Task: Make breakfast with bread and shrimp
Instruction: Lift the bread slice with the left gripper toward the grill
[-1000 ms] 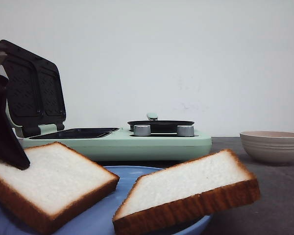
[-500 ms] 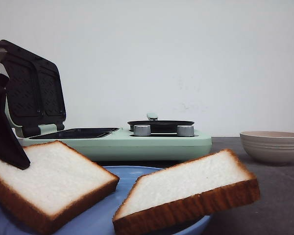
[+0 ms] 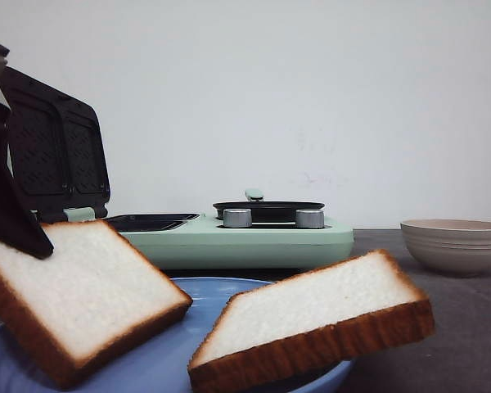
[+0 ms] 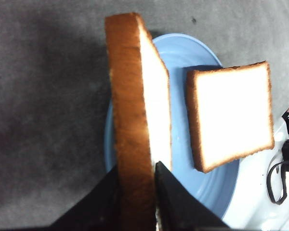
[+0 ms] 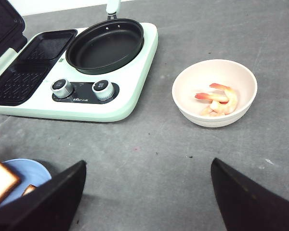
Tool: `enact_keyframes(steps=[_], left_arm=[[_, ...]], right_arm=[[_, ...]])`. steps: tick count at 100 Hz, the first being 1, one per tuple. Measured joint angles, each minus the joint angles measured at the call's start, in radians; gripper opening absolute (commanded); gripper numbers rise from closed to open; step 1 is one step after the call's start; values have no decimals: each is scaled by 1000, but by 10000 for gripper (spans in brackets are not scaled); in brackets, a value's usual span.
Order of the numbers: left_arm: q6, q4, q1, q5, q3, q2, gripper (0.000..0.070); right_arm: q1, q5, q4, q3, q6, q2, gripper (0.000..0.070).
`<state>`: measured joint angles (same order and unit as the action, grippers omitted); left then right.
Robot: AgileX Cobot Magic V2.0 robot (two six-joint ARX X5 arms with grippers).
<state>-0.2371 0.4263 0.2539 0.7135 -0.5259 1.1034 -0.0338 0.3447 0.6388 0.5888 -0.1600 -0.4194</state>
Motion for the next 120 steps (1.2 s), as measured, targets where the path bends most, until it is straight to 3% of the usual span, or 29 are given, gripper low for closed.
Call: enact_keyframes(steps=[29,82,120], left_arm=[[-42,14,0,-12,-23,-52,6],[-65,86,0,-124,-263,-59,7],[-27,73,42,-346,-358,-24,9]], right_arm=[[-9,19,0,0,0,0,521],[-22,20,0,0,0,0,521],[-24,20,0,0,0,5,521]])
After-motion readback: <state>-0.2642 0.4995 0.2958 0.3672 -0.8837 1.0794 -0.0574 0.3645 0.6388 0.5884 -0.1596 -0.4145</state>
